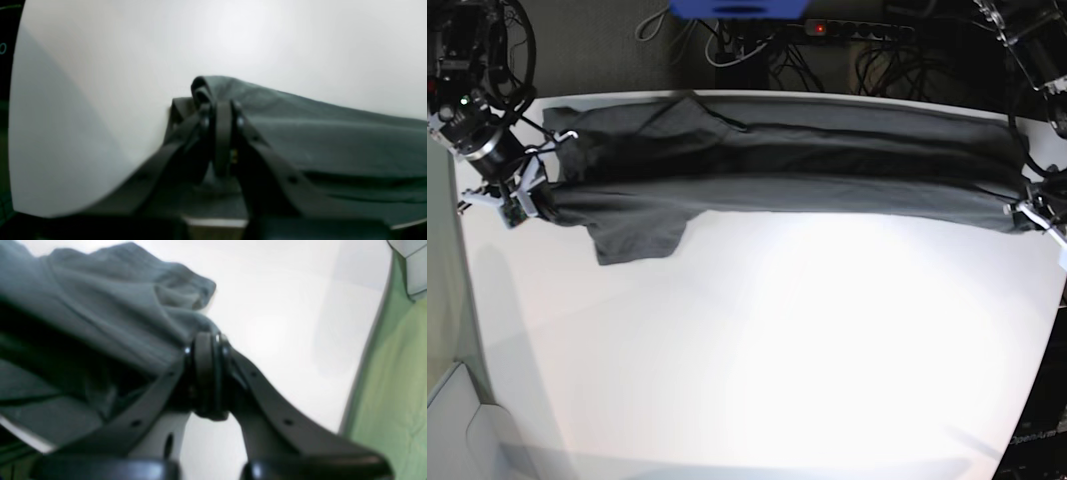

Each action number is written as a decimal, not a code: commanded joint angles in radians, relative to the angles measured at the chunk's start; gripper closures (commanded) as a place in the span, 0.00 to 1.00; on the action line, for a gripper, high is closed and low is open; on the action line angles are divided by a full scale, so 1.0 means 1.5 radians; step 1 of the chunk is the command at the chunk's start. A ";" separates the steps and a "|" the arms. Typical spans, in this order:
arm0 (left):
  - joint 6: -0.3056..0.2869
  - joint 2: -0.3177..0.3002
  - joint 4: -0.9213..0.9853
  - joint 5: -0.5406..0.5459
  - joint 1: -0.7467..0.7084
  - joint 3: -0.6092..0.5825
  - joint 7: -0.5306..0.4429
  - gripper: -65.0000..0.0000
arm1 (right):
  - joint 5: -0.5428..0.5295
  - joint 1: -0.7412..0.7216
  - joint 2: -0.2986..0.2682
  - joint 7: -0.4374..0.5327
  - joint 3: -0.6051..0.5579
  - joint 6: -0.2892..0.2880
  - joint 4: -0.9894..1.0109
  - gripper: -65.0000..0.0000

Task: Layout the t-shirt on the table in an organized manner, then fold the t-shirt properly
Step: 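Hold the strip ends with both grippers and pull it taut, then release the strip end with the right gripper and regrasp it, then drag the held strip end with the right gripper to straighten it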

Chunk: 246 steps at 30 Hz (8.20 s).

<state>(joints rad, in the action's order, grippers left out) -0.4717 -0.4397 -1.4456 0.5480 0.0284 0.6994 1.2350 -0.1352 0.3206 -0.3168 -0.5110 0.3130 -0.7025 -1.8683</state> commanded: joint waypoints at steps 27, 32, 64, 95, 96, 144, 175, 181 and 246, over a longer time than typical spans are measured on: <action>0.002 -0.016 -0.002 -0.004 -0.053 -0.012 0.015 0.99 | -0.003 0.041 -0.024 0.014 -0.019 0.003 0.041 1.00; 0.002 -0.012 -0.015 -0.058 -0.078 -0.049 -0.022 0.99 | -0.003 0.041 -0.024 0.014 -0.019 0.003 0.046 1.00; 0.002 -0.008 -0.014 -0.103 -0.078 -0.074 -0.031 0.42 | 0.082 0.037 -0.015 0.008 0.048 0.003 0.026 0.56; 0.002 0.005 -0.011 -0.106 -0.074 -0.072 -0.032 0.42 | 0.086 -0.385 0.066 -0.117 -0.144 0.003 0.452 0.56; 0.002 0.005 -0.011 -0.106 -0.074 -0.073 -0.032 0.42 | 0.086 -0.384 0.066 -0.113 -0.146 0.003 0.459 0.56; 0.002 0.006 -0.005 -0.106 -0.078 -0.074 -0.063 0.44 | 0.082 0.038 0.084 -0.117 -0.015 0.003 -0.099 1.00; -0.098 0.004 -0.006 -0.107 -0.079 -0.070 -0.058 0.44 | 0.085 0.060 0.103 -0.075 0.005 0.003 0.073 0.93; -0.102 0.000 -0.013 -0.107 -0.079 -0.070 -0.058 0.39 | 0.085 0.060 0.103 -0.075 0.005 0.003 0.074 0.73; -0.101 0.015 0.196 -0.197 -0.043 -0.074 -0.147 1.00 | 0.086 0.007 0.088 -0.074 -0.019 0.003 0.135 0.70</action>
<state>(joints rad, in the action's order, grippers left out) -0.6399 -0.4202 -1.1709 0.3283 -0.0242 0.5953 0.9478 -0.0303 0.3298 -0.1768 -0.5987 0.2810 -0.6994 -1.6627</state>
